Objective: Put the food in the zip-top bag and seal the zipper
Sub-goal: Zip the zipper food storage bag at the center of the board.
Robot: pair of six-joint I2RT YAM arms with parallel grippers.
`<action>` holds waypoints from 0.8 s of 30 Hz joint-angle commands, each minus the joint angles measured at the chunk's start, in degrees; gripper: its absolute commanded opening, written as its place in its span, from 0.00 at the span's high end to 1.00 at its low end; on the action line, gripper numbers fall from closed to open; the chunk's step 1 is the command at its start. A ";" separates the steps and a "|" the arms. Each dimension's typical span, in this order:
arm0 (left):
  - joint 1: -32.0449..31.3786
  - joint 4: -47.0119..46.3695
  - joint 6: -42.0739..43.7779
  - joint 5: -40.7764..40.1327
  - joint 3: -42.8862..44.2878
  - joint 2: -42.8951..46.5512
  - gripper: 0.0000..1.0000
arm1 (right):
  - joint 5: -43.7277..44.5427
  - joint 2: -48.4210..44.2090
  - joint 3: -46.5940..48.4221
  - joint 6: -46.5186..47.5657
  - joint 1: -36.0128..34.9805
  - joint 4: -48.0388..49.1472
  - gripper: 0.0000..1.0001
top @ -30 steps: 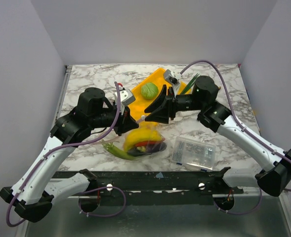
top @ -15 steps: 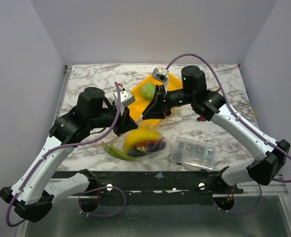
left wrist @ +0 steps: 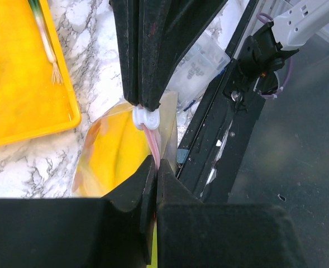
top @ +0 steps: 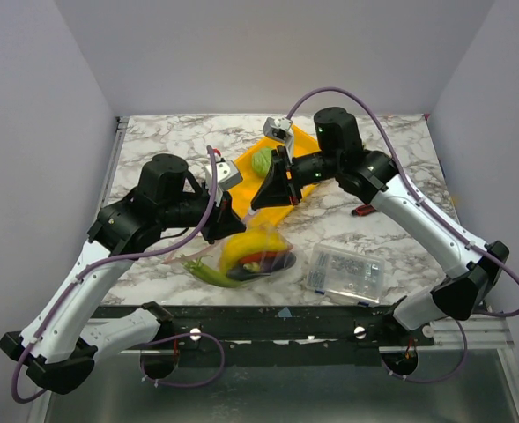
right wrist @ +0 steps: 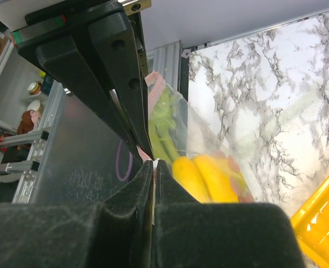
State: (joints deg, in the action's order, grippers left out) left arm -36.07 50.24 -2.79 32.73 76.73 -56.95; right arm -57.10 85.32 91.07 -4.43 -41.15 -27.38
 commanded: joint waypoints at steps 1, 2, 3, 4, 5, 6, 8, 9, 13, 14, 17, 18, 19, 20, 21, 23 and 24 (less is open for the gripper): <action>0.06 -1.31 0.94 2.25 2.68 -0.42 1.00 | -1.14 1.62 2.93 3.35 -2.09 -6.00 0.97; 0.05 -1.33 0.94 2.29 2.77 -0.44 1.00 | -0.75 1.92 3.28 3.67 -2.42 -6.63 0.98; 0.00 -1.35 0.86 2.23 2.77 -0.49 1.00 | -0.57 2.14 3.65 3.81 -2.67 -7.44 0.98; 0.04 -1.45 0.85 2.25 2.81 -0.56 1.00 | -0.46 2.45 4.06 5.16 -2.98 -8.23 0.99; 0.04 -1.46 0.72 2.10 2.89 -0.58 1.00 | -0.18 2.71 4.43 5.78 -3.32 -8.91 0.99; 0.06 -1.54 0.63 1.93 2.90 -0.62 1.00 | -0.12 2.83 4.67 6.24 -3.62 -9.43 0.99; 0.07 -1.72 0.44 1.70 2.94 -0.66 1.00 | -0.06 3.17 4.80 6.49 -4.48 -9.69 0.99; 0.12 -1.85 0.33 1.55 2.99 -0.67 1.00 | 0.46 3.22 4.80 6.18 -5.01 -9.28 0.99; 0.06 -2.34 -0.18 1.51 3.16 -0.57 1.00 | 1.45 4.54 5.58 5.84 -7.27 -9.10 1.00; 0.06 -2.42 -0.20 1.39 3.16 -0.49 1.00 | 1.38 4.88 5.69 5.77 -7.81 -8.98 1.00; 0.06 -2.19 -0.15 1.33 2.99 -0.20 1.00 | 1.34 4.79 4.88 4.67 -8.65 -7.55 1.00; 0.05 -1.97 -0.05 1.37 2.82 -0.16 1.00 | 2.07 4.01 4.20 4.56 -8.60 -6.60 0.99; 0.05 -1.74 0.06 1.33 2.58 -0.03 1.00 | 3.43 3.35 3.69 3.07 -8.53 -6.13 0.94; 0.06 -1.56 0.17 1.25 2.25 0.08 1.00 | 4.52 2.57 3.48 2.87 -8.42 -6.16 0.92; 0.04 -1.47 0.36 1.21 1.95 0.17 1.00 | 5.63 1.91 3.24 2.84 -8.35 -6.51 0.88; 0.04 -1.37 0.57 1.18 1.40 0.48 1.00 | 7.90 0.20 2.85 2.95 -7.87 -7.28 0.80; 0.06 -1.44 0.67 1.28 1.21 0.49 1.00 | 9.06 -0.54 2.53 2.97 -7.60 -7.58 0.76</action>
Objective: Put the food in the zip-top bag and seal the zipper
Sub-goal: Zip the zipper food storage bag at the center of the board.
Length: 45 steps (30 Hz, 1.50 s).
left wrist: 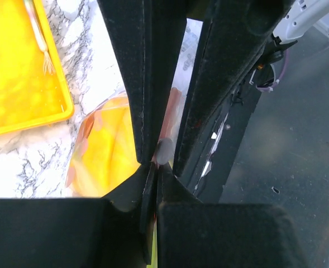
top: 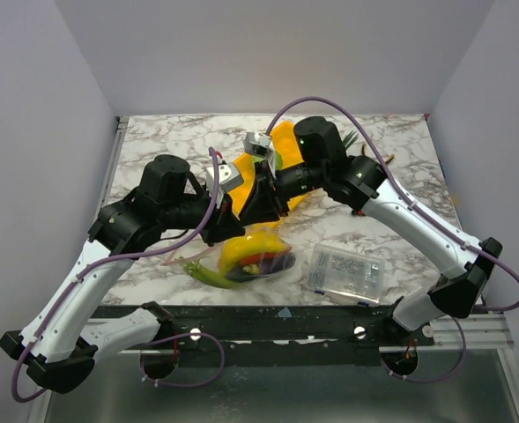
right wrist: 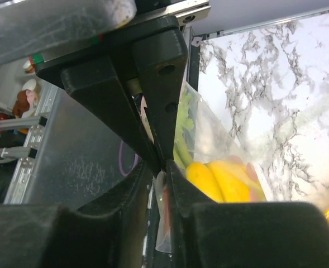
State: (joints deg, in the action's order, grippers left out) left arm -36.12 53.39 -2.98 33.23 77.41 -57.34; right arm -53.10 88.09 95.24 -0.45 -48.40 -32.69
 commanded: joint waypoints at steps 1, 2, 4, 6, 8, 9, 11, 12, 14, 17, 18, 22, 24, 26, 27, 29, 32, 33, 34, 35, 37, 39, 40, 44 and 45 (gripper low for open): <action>0.08 -4.61 0.87 0.82 0.46 0.99 1.00 | 6.10 -4.14 -2.09 -0.81 0.01 -2.64 0.68; 0.10 -4.61 0.87 0.91 0.43 0.95 1.00 | 6.92 -4.77 -2.48 -0.66 0.62 -3.00 0.62; 0.10 -4.68 0.87 1.22 0.50 0.92 1.00 | 7.01 -5.64 -2.84 1.22 1.34 -4.40 0.58; 0.11 -4.61 1.03 1.55 0.52 0.87 1.00 | 6.96 -5.66 -2.20 3.69 1.64 -7.06 0.57; 0.13 -4.52 1.14 1.57 0.55 0.99 1.00 | 6.47 -5.39 -1.03 5.71 1.74 -9.16 0.53; 0.15 -4.38 1.14 1.57 0.62 1.07 1.00 | 5.91 -5.00 -0.39 6.89 1.73 -10.36 0.52; 0.08 -4.25 1.23 1.57 0.54 1.17 1.00 | 4.92 -3.64 1.78 9.16 1.74 -13.85 0.52; 0.15 -4.25 1.23 1.62 0.55 1.19 1.00 | 4.70 -2.70 2.82 10.05 1.74 -15.27 0.52; 0.13 -4.25 1.23 1.61 0.46 1.27 1.00 | 3.72 -1.31 4.36 11.24 1.73 -16.98 0.52; 0.09 -4.25 1.15 1.90 0.64 1.19 1.00 | 1.04 0.52 6.35 11.51 1.73 -17.68 0.62; 0.09 -4.29 1.14 1.93 0.70 1.12 1.00 | 0.55 1.12 6.93 11.48 1.73 -17.71 0.66; 0.09 -4.04 1.14 2.12 1.07 0.72 1.00 | 0.40 3.99 9.84 13.02 1.73 -20.33 0.83; 0.09 -3.99 1.14 2.22 1.17 0.69 1.00 | 0.61 4.35 10.31 13.11 1.73 -20.19 0.95; 0.09 -3.91 1.05 2.10 1.25 0.65 1.00 | 0.84 4.09 9.70 12.52 1.78 -19.12 1.00; 0.13 -3.82 1.05 2.15 1.18 0.74 1.00 | 0.93 3.62 9.06 12.61 1.73 -18.72 1.00; 0.12 -4.05 0.80 2.34 0.99 1.13 1.00 | 3.02 2.06 6.76 12.15 1.75 -16.34 1.00; 0.14 -5.36 -0.06 4.61 0.77 1.31 0.87 | 4.67 -0.88 2.83 10.86 1.74 -11.51 1.00; 0.17 -5.99 -0.60 5.19 0.81 1.36 0.80 | 4.33 -1.53 2.20 10.67 1.73 -10.60 1.00; 0.24 -6.42 -0.84 6.01 0.97 1.27 0.73 | 3.64 -1.81 1.89 10.85 1.78 -10.35 1.00; 0.25 -6.79 -1.04 6.62 1.11 1.12 0.66 | 3.00 -2.09 1.73 11.05 1.73 -10.33 1.00; 0.35 -7.80 -1.78 6.89 1.41 1.01 0.54 | 2.85 -2.62 1.12 11.06 1.73 -9.72 1.00; 0.44 -8.19 -2.19 6.90 1.90 0.51 0.51 | 3.41 -2.98 0.82 11.04 1.73 -9.47 1.00; 0.43 -8.22 -2.28 6.91 2.16 0.17 0.51 | 3.72 -3.01 0.82 10.98 1.73 -9.58 1.00; 0.53 -8.61 -3.05 7.20 3.01 -1.08 0.59 | 3.45 -3.12 0.81 10.74 1.73 -9.41 1.00; 0.59 -8.93 -3.31 7.16 3.09 -1.21 0.62 | 3.49 -3.11 0.81 10.82 1.72 -9.46 1.00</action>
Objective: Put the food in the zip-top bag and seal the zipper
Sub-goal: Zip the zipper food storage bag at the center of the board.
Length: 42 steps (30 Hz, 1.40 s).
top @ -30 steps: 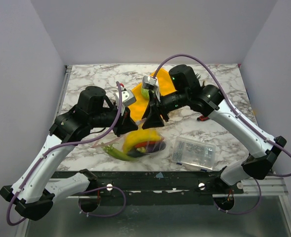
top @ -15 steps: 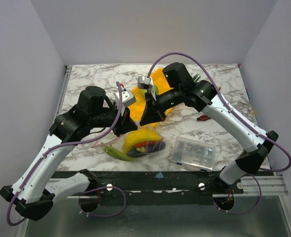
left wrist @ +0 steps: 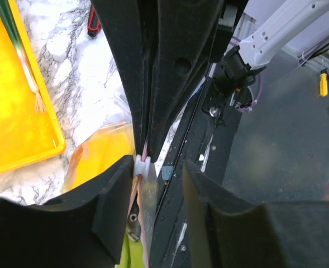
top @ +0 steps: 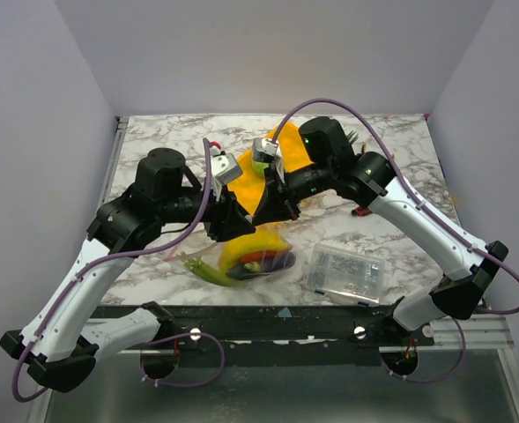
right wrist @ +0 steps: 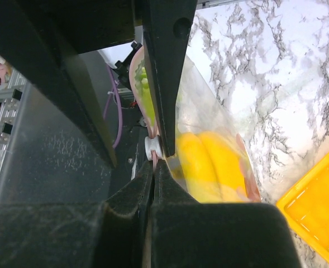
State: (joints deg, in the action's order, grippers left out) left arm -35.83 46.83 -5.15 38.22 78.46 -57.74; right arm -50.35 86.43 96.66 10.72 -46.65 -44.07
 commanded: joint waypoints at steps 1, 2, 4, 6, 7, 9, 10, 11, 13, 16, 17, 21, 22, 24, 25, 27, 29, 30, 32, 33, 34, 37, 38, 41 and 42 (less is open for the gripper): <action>0.33 -2.59 -1.44 1.99 2.04 -0.90 0.63 | 0.70 -1.45 -0.60 -0.40 0.03 1.87 1.00; 0.33 -2.86 -1.65 1.70 2.13 -1.02 0.64 | 0.77 -1.47 -0.71 -0.37 -0.02 1.83 1.00; 0.33 -3.22 -1.91 1.68 2.14 -1.14 0.77 | 1.15 -1.65 -0.87 -0.44 -0.01 2.02 1.00; 0.34 -3.09 -1.74 1.72 2.23 -1.29 0.89 | 2.19 -1.96 -1.08 -0.97 -0.03 2.69 1.00; 0.33 -2.81 -1.51 1.44 2.16 -1.12 0.94 | 2.69 -2.09 -1.25 -1.34 -0.02 3.03 1.00; 0.35 -2.22 -1.06 0.60 2.05 -0.78 1.00 | 5.19 -2.40 -1.47 -2.58 -0.02 4.01 1.00; 0.33 -1.82 -0.86 0.00 2.01 -0.52 1.00 | 8.22 -2.81 -1.97 -3.31 -0.02 5.32 1.00; 0.40 -1.43 -0.67 -0.48 1.97 -0.07 1.00 | 12.85 -3.91 -3.22 -5.74 -0.02 7.78 1.00; 0.37 -1.17 -0.57 -1.68 1.67 1.04 1.00 | 20.46 -7.06 -7.96 -9.84 -0.02 15.25 1.00; 0.39 -1.48 -0.82 -2.37 1.09 2.73 1.00 | 25.60 -10.10 -13.63 -13.96 -0.02 22.46 1.00; 0.46 -1.26 -0.77 -2.74 1.08 3.01 1.00 | 27.41 -11.34 -15.59 -15.41 -0.02 24.66 1.00; 0.44 1.21 -0.79 -5.21 1.58 3.11 1.00 | 31.09 -14.65 -20.21 -18.94 -0.02 30.69 1.00; 0.41 2.31 -0.57 -5.88 1.77 2.99 1.00 | 31.54 -14.86 -20.43 -19.39 -0.02 30.88 1.00; 0.54 3.82 -0.57 -7.83 1.75 3.36 1.00 | 32.42 -14.89 -20.51 -19.57 -0.02 30.58 1.00; 0.50 4.40 -0.44 -8.45 1.64 3.74 1.00 | 32.48 -14.84 -20.70 -19.45 -0.02 30.56 1.00; 0.50 5.78 -0.23 -9.56 1.68 4.48 1.00 | 32.89 -14.76 -21.24 -19.32 0.06 30.85 1.00; 0.54 7.11 -0.27 -10.73 1.70 5.45 1.00 | 33.69 -14.62 -21.46 -19.23 0.07 30.70 1.00; 0.63 7.81 -0.30 -11.50 1.78 5.90 1.00 | 34.01 -14.52 -21.59 -19.04 0.07 30.64 1.00; 0.60 9.41 -0.67 -13.94 1.83 6.93 1.00 | 35.31 -14.57 -22.02 -18.84 0.07 30.62 1.00; 0.60 10.31 -0.92 -14.70 1.78 7.30 1.00 | 35.91 -14.57 -22.20 -18.82 0.07 30.50 1.00; 0.58 11.03 -1.04 -15.59 1.67 7.67 1.00 | 36.97 -14.58 -22.42 -18.95 0.16 30.45 1.00; 0.59 12.98 -1.77 -17.59 0.71 8.80 1.00 | 38.63 -14.55 -23.39 -19.31 0.97 30.52 1.00; 0.60 13.46 -2.03 -18.26 0.18 9.23 1.00 | 38.63 -14.60 -23.84 -19.44 1.50 30.63 1.00; 0.60 14.07 -2.57 -18.98 -1.20 10.40 1.00 | 38.16 -14.72 -25.66 -20.03 2.48 31.78 1.00; 0.59 14.44 -2.59 -18.97 -1.45 10.64 1.00 | 38.42 -14.68 -26.15 -20.46 2.59 31.97 1.00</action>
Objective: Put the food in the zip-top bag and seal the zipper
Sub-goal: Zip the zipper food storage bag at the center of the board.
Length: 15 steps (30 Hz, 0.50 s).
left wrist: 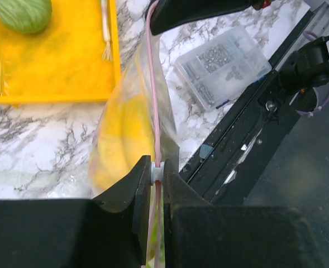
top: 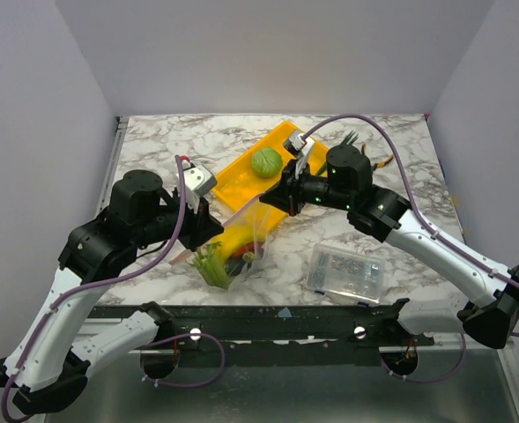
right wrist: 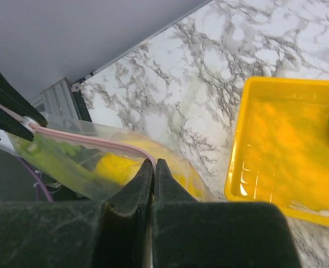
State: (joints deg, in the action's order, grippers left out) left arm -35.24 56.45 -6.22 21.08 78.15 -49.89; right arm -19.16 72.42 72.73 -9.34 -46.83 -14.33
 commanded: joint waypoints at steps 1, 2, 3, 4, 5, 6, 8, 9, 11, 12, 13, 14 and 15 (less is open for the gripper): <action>0.01 5.23 -1.52 -2.07 -1.12 2.89 1.00 | 6.86 -0.58 -2.47 -0.29 2.86 2.27 1.00; 0.01 5.69 -1.52 -2.36 -0.88 3.00 1.00 | 7.11 -0.51 -2.79 -0.20 2.84 2.21 1.00; 0.00 6.09 -1.52 -2.81 -0.58 3.13 1.00 | 7.64 -0.61 -3.30 -0.13 2.92 2.27 1.00; 0.04 6.51 -1.45 -3.16 -0.42 3.30 1.00 | 7.81 -0.49 -3.55 0.26 3.02 2.20 1.00; 0.06 6.69 -1.38 -3.25 -0.26 3.55 1.00 | 8.19 -0.41 -3.48 0.56 3.00 1.79 1.00; 0.01 7.15 -1.19 -3.40 0.03 3.59 1.00 | 8.59 -0.45 -3.66 0.66 3.04 1.66 1.00; 0.00 8.07 -0.82 -4.42 0.87 3.66 1.00 | 9.28 -0.62 -3.81 0.95 2.97 1.36 1.00; 0.00 8.55 -0.76 -4.77 1.33 3.61 1.00 | 10.15 -0.76 -3.89 1.20 3.14 1.19 1.00; 0.05 8.65 -0.59 -4.59 1.52 3.76 1.00 | 9.63 -0.91 -4.00 1.59 3.73 0.81 1.00; 0.00 8.37 -0.64 -4.33 1.44 3.90 1.00 | 8.39 -1.07 -4.08 1.83 3.83 1.17 1.00; 0.02 7.87 -0.70 -3.83 1.24 3.94 1.00 | 6.17 -1.37 -4.19 2.30 3.84 2.25 1.00; 0.02 7.29 -0.81 -3.22 1.09 3.68 1.00 | 3.45 -1.52 -4.09 2.15 3.78 3.09 1.00; 0.00 6.34 -1.05 -2.41 0.92 3.44 1.00 | 0.94 -1.39 -3.30 2.05 3.78 3.42 1.00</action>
State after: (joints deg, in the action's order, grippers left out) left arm -35.24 60.69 -6.87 17.58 77.56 -47.57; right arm -16.56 72.38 69.56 -9.28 -44.88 -13.10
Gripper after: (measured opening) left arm 0.105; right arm 0.005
